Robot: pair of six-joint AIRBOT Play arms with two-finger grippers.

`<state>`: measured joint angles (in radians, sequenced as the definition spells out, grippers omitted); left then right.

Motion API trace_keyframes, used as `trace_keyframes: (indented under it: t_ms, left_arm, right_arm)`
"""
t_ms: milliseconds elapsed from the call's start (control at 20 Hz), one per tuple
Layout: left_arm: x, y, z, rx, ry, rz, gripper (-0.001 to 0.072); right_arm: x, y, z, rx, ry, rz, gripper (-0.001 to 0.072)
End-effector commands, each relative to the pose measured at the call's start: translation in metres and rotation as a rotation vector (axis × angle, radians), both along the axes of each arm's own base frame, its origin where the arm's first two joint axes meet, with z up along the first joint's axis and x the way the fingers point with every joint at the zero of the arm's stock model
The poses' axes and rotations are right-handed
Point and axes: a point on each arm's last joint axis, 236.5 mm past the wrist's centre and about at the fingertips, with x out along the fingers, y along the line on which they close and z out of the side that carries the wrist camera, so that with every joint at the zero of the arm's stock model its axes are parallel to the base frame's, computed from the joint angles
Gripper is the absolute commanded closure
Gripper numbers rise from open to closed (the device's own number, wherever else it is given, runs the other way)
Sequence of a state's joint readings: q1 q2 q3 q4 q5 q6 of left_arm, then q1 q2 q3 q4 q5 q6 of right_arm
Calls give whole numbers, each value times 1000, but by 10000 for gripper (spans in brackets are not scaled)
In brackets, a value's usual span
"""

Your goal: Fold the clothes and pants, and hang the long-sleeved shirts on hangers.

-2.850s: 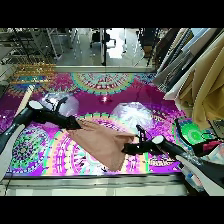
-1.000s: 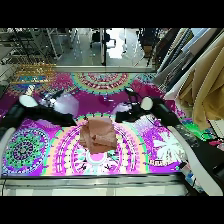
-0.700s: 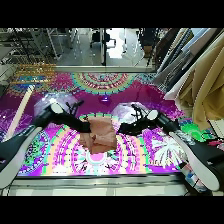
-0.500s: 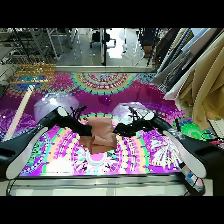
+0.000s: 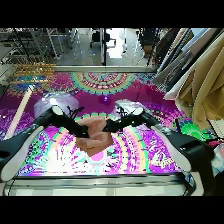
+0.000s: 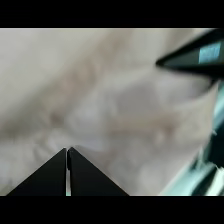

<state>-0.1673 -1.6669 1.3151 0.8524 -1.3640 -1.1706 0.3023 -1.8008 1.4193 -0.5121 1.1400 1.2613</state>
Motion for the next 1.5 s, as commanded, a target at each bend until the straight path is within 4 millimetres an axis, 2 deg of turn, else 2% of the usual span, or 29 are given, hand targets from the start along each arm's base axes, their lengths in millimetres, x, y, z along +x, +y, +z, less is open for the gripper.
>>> trace_keyframes:
  t_ms: [0, 50, 150, 250, 350, 500, 650, 700, 800, 850, 950, 1050, 1150, 1200, 1250, 1300, 1350, 1450]
  left_arm:
    - [-63, 13, 94, -79, 14, -163, 699]
    - [-77, 21, 117, -66, -30, -191, 700]
    - [-91, 35, 153, -18, -174, -193, 700]
    - [-102, 44, 181, 7, -290, -179, 700]
    - [-112, 47, 201, 7, -367, -169, 700]
    - [-120, 48, 213, 6, -416, -169, 699]
    - [-114, 47, 211, 3, -430, -175, 700]
    - [-111, 47, 207, 3, -421, -182, 700]
    - [-104, 47, 196, 7, -383, -188, 700]
    - [-101, 47, 190, 7, -360, -188, 699]
    - [-95, 46, 177, 7, -314, -189, 699]
    - [-93, 46, 168, 8, -276, -196, 700]
    - [-94, 46, 164, 6, -255, -212, 700]
    - [-93, 46, 163, 6, -251, -212, 700]
    - [-93, 46, 163, 6, -252, -211, 699]
    - [-93, 46, 163, 5, -252, -211, 700]
    - [-93, 46, 163, 5, -251, -211, 700]
    - [-93, 46, 163, 6, -246, -204, 700]
  right_arm:
    - [5, -54, 67, -137, -112, -71, 699]
    - [6, -79, 101, -143, -153, -126, 699]
    - [3, -139, 170, -145, -248, -267, 700]
    - [-12, -216, 225, -185, -337, -453, 700]
    - [-47, -297, 256, -287, -372, -642, 700]
    - [-125, -405, 267, -489, -339, -898, 701]
    - [-200, -487, 255, -589, -202, -1194, 700]
    - [-223, -505, 245, -605, -157, -1260, 699]
    - [-280, -539, 209, -687, 29, -1411, 700]
    - [-310, -547, 185, -724, 158, -1463, 701]
    - [-364, -544, 126, -767, 459, -1468, 700]
    - [-406, -549, 75, -828, 686, -1527, 698]
    - [-413, -573, 41, -878, 685, -1570, 672]
    - [-409, -585, 33, -881, 659, -1580, 437]
    - [-406, -597, 31, -896, 632, -1567, 93]
    - [-402, -604, 35, -919, 600, -1496, 11]
    - [-397, -615, 47, -958, 561, -1442, 9]
    - [-378, -641, 93, -1033, 436, -1447, 9]
